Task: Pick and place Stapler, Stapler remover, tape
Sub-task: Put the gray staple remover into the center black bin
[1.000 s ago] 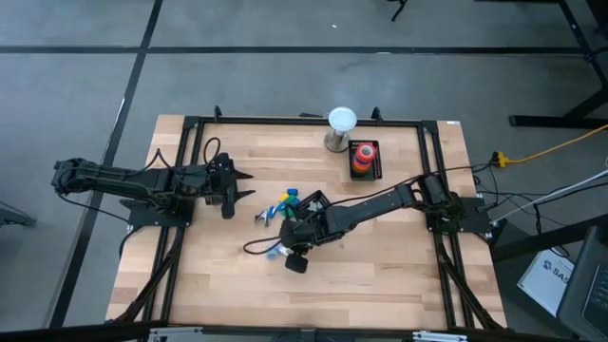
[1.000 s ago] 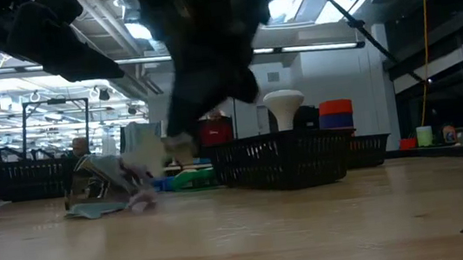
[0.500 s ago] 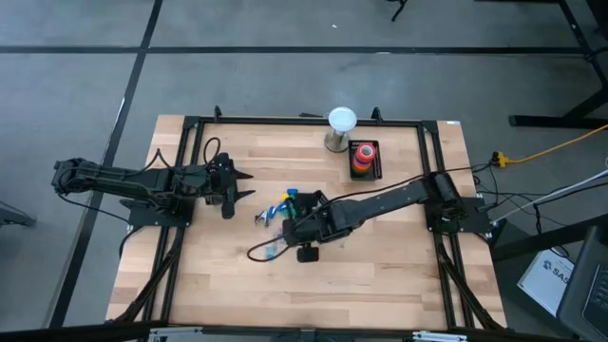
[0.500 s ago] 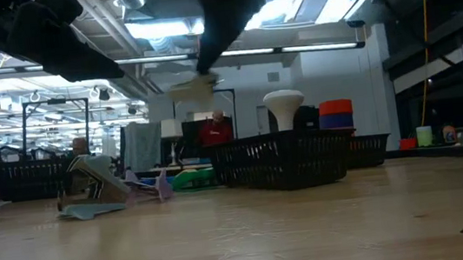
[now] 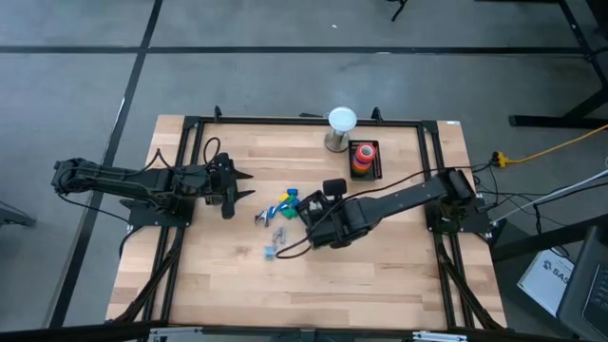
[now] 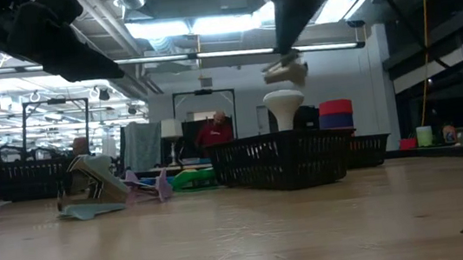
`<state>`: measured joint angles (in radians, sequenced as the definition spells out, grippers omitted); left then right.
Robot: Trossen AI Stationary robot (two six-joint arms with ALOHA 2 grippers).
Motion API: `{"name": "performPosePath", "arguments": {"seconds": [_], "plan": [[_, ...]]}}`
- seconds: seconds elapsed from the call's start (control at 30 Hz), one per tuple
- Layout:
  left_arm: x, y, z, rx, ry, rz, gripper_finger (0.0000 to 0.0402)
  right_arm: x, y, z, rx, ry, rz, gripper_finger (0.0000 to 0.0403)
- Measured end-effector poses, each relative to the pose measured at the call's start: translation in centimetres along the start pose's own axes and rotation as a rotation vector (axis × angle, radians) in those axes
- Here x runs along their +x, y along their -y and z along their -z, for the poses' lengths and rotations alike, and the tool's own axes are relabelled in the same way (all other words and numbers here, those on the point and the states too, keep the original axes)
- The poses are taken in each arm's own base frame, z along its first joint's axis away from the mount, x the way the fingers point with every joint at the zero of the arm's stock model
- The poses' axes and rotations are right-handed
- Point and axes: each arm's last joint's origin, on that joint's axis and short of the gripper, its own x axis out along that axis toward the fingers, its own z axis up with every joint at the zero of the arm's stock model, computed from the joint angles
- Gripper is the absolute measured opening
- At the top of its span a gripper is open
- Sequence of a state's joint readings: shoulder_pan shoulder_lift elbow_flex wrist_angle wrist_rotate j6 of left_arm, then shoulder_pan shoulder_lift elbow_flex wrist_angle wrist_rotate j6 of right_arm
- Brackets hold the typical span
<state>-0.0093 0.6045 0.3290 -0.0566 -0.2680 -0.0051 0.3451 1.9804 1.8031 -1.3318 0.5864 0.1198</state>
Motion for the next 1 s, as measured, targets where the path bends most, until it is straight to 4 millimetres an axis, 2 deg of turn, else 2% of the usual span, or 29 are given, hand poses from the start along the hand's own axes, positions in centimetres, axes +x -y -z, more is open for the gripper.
{"name": "performPosePath", "arguments": {"seconds": [0.23, 0.5, 1.0], "plan": [[0.0, 0.0, 0.0, 0.001, 0.0, 0.0, 0.021, 2.4, -1.5, 0.8, -0.141, -0.015, 0.006, 0.0006], [0.0, 0.0, 0.0, 0.0, 0.0, 0.0, 0.021, 3.9, -2.6, 0.3, -0.272, 0.084, -0.002, 0.0006], [0.0, 0.0, 0.0, 0.0, 0.0, 0.0, 0.021, 7.5, -5.3, 1.0, -0.342, 0.183, -0.039, 0.0013]]}}
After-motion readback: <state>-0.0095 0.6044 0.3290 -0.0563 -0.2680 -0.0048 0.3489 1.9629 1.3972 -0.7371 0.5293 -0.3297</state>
